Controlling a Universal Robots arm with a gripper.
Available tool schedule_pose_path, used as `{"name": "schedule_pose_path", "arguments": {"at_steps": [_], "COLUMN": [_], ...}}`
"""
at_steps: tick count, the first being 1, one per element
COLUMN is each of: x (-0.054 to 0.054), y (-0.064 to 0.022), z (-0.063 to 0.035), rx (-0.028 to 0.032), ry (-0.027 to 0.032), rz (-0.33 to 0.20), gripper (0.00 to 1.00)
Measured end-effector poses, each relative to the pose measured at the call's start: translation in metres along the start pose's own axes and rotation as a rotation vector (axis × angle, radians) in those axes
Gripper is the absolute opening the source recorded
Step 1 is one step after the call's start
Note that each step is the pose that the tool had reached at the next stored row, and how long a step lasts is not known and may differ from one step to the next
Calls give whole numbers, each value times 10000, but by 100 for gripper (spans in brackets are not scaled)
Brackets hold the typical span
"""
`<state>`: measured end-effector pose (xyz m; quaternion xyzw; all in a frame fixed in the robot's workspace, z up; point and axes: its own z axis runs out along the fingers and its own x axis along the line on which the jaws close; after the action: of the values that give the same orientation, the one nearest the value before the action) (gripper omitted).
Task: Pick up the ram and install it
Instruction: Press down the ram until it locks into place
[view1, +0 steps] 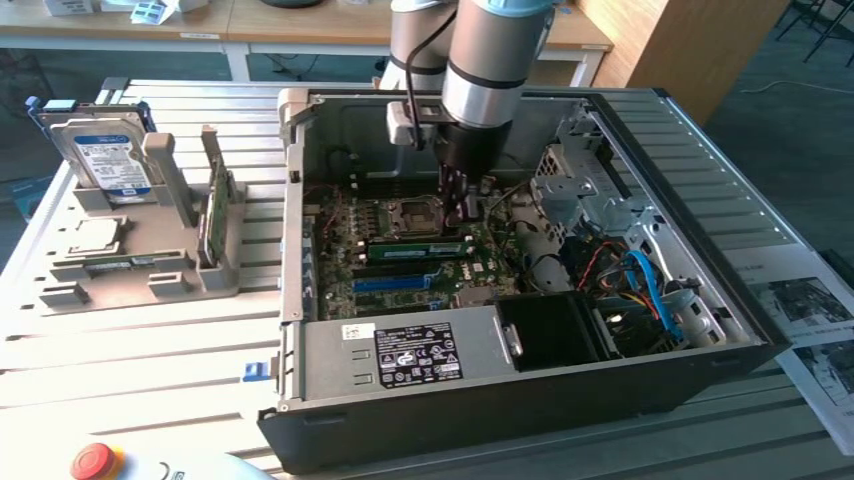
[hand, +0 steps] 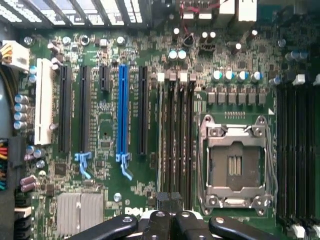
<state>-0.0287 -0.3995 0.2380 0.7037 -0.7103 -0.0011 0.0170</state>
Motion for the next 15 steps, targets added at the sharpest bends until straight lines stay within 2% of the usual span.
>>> {"name": "schedule_pose_path", "arguments": {"at_steps": [15], "x": [-19], "y": [296], "z": [8], "rx": [0], "ry": [1], "rz": [1], "gripper": [10]}}
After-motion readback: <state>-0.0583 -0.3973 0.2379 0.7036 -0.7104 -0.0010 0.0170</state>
